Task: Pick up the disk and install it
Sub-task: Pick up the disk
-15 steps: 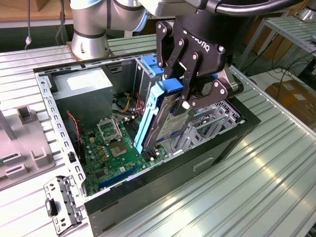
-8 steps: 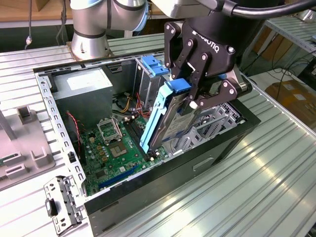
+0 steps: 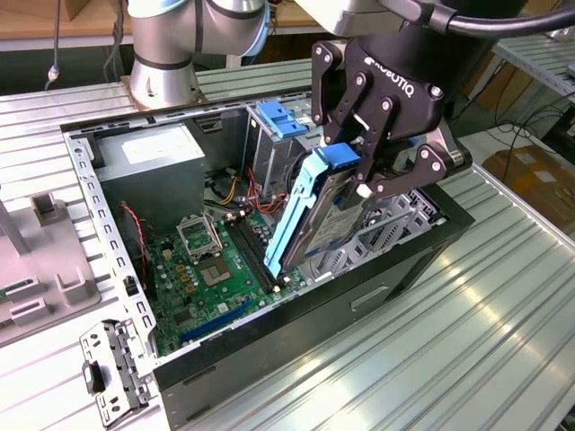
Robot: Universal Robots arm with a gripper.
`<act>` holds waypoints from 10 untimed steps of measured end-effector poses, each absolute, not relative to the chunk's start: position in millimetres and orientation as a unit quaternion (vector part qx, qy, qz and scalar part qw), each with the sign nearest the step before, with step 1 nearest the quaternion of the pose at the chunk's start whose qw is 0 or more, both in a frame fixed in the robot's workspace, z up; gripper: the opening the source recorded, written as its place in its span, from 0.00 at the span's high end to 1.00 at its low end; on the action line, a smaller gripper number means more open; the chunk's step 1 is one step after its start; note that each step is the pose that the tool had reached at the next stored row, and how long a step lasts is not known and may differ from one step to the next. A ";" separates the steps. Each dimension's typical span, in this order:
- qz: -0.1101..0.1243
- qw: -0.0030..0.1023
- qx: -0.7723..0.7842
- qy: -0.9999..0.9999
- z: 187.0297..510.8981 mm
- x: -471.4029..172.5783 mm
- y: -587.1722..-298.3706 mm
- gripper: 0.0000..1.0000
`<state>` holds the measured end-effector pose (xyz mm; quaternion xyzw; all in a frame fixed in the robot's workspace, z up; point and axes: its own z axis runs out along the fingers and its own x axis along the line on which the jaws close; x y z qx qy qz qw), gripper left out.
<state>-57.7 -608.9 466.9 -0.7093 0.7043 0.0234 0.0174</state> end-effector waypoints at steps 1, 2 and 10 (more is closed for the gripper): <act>0.023 0.017 -0.709 0.704 466.9 -56.6 -609.5 0.64; 0.023 0.017 -0.709 0.704 466.9 -55.2 -610.1 0.64; 0.024 0.017 -0.709 0.704 466.8 -45.0 -614.5 0.64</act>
